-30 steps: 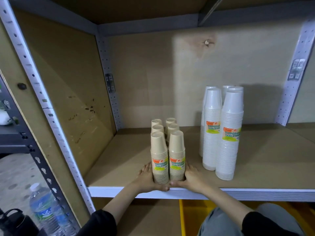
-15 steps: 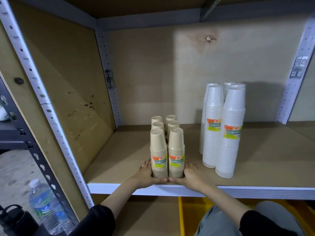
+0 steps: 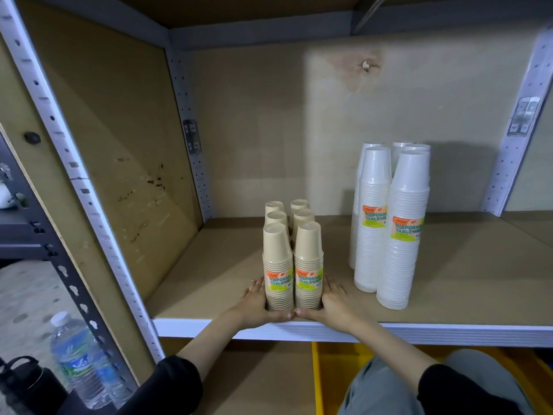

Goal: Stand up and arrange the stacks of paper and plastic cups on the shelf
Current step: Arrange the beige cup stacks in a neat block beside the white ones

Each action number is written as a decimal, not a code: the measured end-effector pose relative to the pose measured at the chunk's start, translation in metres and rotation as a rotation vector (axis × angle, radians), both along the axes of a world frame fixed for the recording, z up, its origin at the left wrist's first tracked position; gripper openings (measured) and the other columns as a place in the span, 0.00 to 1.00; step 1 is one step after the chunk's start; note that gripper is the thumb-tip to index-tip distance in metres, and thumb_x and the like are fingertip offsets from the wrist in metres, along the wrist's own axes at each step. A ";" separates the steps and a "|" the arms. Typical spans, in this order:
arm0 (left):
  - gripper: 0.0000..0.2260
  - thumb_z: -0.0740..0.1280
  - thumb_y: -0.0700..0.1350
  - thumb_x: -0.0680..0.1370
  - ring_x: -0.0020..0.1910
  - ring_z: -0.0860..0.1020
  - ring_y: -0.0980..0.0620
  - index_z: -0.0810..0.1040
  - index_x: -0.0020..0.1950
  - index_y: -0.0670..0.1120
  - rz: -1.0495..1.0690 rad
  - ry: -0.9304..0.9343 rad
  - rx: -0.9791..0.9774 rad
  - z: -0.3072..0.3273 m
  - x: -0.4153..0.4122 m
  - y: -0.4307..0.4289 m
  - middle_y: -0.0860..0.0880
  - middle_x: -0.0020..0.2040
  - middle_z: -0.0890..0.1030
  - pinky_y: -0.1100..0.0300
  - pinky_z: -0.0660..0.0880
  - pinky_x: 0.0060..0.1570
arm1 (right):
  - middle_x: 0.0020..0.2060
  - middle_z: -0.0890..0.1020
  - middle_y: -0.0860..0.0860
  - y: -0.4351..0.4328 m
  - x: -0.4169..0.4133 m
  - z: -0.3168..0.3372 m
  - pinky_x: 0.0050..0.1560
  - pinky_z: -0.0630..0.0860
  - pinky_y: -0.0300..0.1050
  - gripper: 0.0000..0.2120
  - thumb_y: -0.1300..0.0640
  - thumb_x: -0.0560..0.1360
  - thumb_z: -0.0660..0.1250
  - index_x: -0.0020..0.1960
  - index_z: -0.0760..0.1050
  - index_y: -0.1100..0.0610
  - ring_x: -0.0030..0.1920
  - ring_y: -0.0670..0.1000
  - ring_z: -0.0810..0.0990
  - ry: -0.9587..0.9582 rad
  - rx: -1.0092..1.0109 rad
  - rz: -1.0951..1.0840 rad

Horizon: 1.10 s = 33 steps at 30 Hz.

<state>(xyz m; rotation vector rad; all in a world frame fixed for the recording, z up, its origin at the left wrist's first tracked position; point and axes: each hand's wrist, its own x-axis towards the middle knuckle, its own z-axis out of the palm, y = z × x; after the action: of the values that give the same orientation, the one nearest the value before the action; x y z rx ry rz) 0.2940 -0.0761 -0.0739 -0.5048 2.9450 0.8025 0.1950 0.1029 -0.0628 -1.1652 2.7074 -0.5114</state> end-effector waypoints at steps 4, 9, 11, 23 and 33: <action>0.52 0.60 0.74 0.57 0.76 0.53 0.44 0.51 0.77 0.53 0.002 0.004 0.000 0.001 0.001 0.001 0.48 0.77 0.57 0.44 0.54 0.75 | 0.77 0.55 0.55 0.001 0.002 0.004 0.76 0.52 0.50 0.76 0.15 0.37 0.32 0.77 0.48 0.56 0.77 0.54 0.55 -0.007 0.020 0.008; 0.53 0.59 0.74 0.56 0.77 0.51 0.44 0.51 0.77 0.52 -0.014 -0.004 -0.003 0.005 0.002 0.002 0.49 0.78 0.54 0.44 0.52 0.76 | 0.77 0.55 0.55 0.002 0.003 0.005 0.76 0.51 0.50 0.76 0.15 0.37 0.31 0.77 0.48 0.56 0.77 0.54 0.55 -0.007 0.023 0.003; 0.53 0.59 0.75 0.56 0.77 0.51 0.44 0.51 0.77 0.52 -0.013 -0.009 0.003 0.005 0.002 0.002 0.48 0.78 0.55 0.44 0.52 0.76 | 0.77 0.55 0.55 0.001 0.003 0.005 0.76 0.51 0.50 0.76 0.15 0.37 0.32 0.77 0.48 0.56 0.77 0.54 0.55 -0.011 0.020 -0.002; 0.57 0.59 0.79 0.52 0.77 0.52 0.44 0.53 0.76 0.54 0.008 -0.008 0.029 0.011 0.004 0.007 0.49 0.77 0.56 0.43 0.53 0.75 | 0.77 0.56 0.54 0.000 0.009 0.007 0.77 0.52 0.52 0.76 0.15 0.37 0.33 0.77 0.49 0.55 0.76 0.54 0.55 -0.020 0.022 -0.032; 0.54 0.61 0.75 0.54 0.76 0.55 0.44 0.54 0.76 0.53 0.037 0.000 0.012 0.018 0.012 0.010 0.47 0.76 0.59 0.44 0.56 0.75 | 0.77 0.55 0.54 0.009 0.020 0.023 0.76 0.52 0.49 0.53 0.25 0.64 0.57 0.77 0.48 0.55 0.77 0.53 0.55 -0.010 0.034 -0.009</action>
<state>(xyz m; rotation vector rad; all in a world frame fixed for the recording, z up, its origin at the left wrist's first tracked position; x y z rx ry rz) 0.3062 -0.0656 -0.0559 -0.5604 2.9371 0.8229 0.2150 0.1121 -0.0400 -1.1397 2.7035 -0.4692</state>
